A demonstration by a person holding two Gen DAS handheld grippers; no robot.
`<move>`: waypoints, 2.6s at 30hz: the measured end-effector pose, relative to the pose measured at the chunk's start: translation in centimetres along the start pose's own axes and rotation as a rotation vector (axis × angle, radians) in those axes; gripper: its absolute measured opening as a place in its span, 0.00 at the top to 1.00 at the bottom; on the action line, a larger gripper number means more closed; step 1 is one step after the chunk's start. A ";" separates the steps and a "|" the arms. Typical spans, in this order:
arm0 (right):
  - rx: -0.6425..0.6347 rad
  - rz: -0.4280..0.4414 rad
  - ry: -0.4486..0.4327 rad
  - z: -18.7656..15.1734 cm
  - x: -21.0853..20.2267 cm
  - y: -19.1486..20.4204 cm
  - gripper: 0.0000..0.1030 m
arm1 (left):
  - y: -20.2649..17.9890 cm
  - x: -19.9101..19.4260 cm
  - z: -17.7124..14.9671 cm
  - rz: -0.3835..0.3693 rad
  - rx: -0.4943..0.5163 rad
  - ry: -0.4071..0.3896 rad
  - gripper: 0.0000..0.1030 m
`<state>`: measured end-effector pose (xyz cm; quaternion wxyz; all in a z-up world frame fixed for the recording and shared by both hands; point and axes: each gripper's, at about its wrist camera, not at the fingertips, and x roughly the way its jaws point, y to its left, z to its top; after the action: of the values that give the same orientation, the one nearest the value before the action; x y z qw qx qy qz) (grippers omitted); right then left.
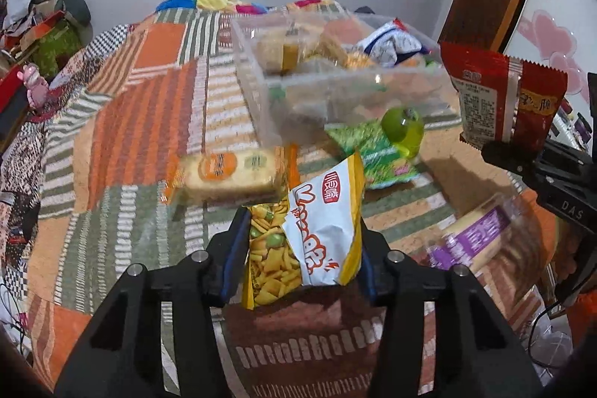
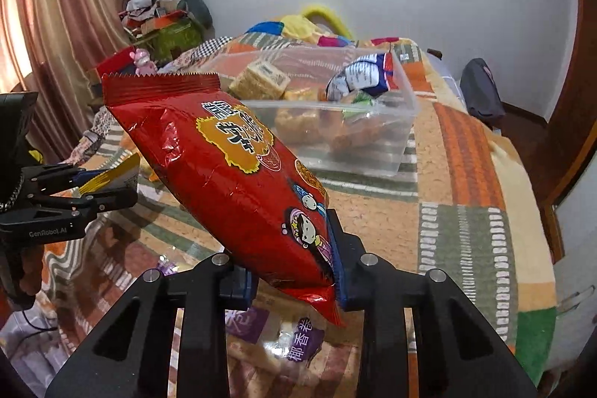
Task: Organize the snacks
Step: 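Grasp the yellow-white chip bag with the left tool while the right tool grasps the red snack bag, then carry the chip bag and red bag into the box and open both tools, then grasp the orange-label rice cake pack with the left tool while the right tool grasps the green jelly cup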
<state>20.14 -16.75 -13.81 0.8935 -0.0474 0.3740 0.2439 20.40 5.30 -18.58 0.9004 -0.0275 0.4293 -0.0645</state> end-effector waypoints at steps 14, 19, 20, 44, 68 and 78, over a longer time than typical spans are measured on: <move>0.011 -0.025 -0.126 5.6 -1.2 -0.7 0.73 | -1.4 -3.2 7.3 -0.013 0.022 -0.163 0.52; 0.026 -0.047 -0.137 7.6 0.4 -1.2 0.73 | -1.6 -2.6 10.1 0.001 0.037 -0.190 0.52; 0.027 -0.049 -0.135 8.0 0.9 -1.3 0.73 | -1.7 -2.4 10.6 0.003 0.038 -0.191 0.52; 0.011 -0.078 0.002 11.9 8.3 -0.9 0.73 | -0.1 5.6 16.6 0.016 -0.049 -0.109 0.49; -0.050 -0.034 -0.043 7.1 2.1 0.3 0.43 | 5.6 -0.4 8.0 0.070 -0.032 -0.060 0.14; -0.021 0.006 0.072 4.2 4.4 0.4 0.43 | 6.8 4.3 4.2 0.018 -0.068 0.055 0.08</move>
<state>25.37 -13.51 -13.83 0.8781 -0.0644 0.4036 0.2488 26.96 11.37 -20.02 0.8873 -0.0522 0.4562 -0.0425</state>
